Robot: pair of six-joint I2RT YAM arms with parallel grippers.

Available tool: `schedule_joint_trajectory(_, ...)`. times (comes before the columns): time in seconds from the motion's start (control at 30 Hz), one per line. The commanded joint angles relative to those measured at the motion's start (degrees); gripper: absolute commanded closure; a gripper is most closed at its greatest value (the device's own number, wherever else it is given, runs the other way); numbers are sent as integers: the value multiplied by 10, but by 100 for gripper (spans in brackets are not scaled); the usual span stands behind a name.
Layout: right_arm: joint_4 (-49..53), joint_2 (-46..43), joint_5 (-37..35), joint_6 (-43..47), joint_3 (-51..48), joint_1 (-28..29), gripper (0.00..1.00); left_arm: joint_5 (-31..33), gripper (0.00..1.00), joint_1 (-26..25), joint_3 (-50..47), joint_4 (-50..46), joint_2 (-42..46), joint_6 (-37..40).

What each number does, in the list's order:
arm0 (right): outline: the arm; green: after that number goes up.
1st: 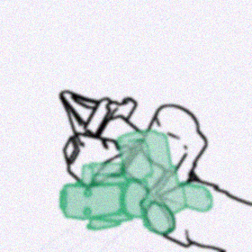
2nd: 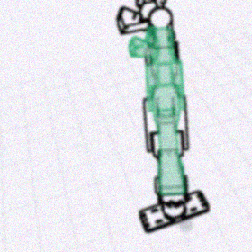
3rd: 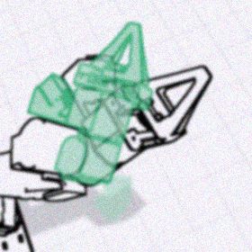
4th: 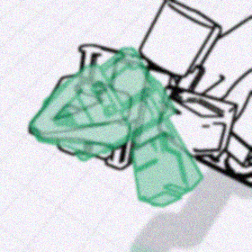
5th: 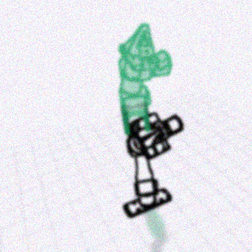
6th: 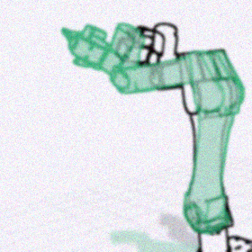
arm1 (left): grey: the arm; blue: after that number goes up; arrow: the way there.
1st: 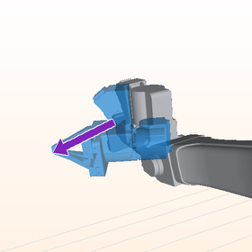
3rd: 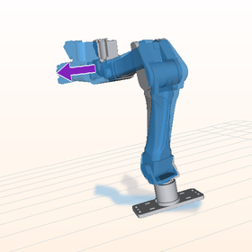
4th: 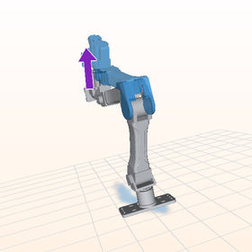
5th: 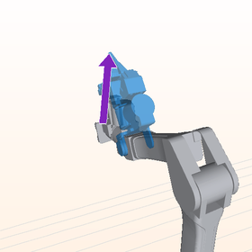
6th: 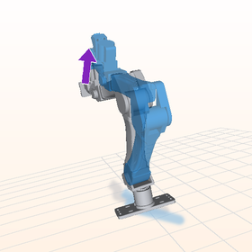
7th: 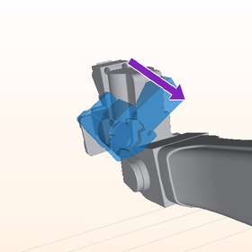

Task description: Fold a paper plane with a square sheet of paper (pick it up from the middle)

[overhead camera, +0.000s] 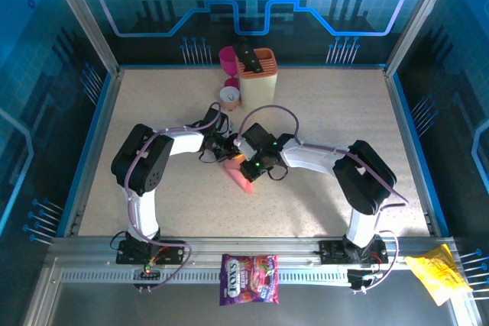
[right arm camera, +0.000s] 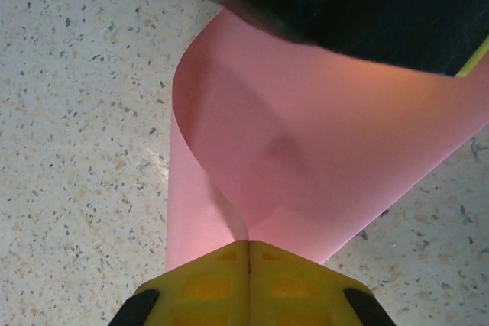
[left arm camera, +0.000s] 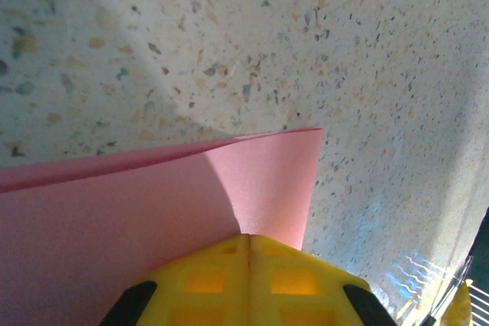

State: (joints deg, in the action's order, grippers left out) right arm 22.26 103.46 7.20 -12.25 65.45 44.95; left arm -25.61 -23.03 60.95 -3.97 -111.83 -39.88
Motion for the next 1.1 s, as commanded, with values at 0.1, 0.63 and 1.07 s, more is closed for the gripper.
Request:
schedule_joint_trajectory(0.1,11,22,-16,9,21,-20,100,9,99,2,-19,-8,-17,11)
schedule_joint_trajectory(0.63,5,44,-8,5,29,-28,100,6,100,2,-29,4,-20,6)
schedule_joint_trajectory(1.07,-3,56,-12,2,18,-33,100,6,100,1,-30,6,-21,5)
